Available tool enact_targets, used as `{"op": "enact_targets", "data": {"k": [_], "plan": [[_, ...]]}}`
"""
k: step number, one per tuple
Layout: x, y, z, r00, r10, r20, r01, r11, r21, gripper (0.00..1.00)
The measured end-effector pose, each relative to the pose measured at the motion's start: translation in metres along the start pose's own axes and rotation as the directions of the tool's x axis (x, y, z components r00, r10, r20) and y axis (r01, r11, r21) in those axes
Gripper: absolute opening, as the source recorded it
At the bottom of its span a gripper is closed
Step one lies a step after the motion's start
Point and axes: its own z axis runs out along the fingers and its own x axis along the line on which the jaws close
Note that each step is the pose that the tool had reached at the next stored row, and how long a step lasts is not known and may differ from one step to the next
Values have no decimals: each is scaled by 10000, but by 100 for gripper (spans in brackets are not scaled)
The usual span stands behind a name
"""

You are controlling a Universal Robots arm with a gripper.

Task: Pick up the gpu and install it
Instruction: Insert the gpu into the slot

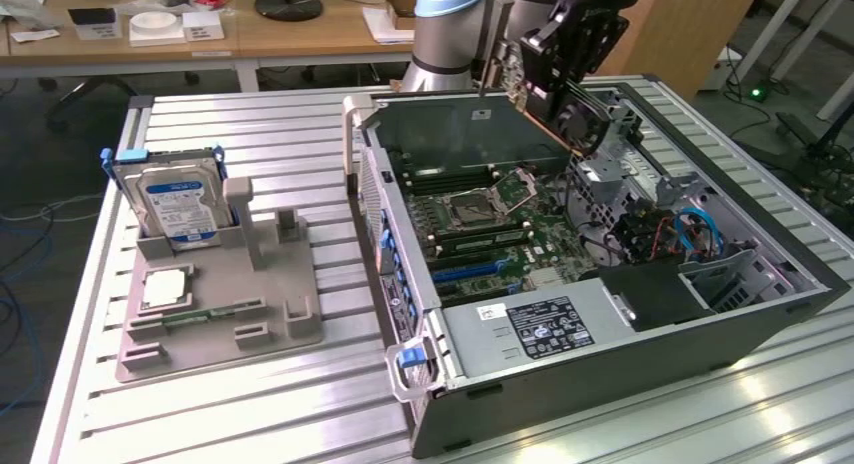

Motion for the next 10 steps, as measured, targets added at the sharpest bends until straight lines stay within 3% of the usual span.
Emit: {"op": "enact_targets", "data": {"k": [10], "plan": [[7,-19,1,9978,-661,-30,661,9978,-17,28]]}}
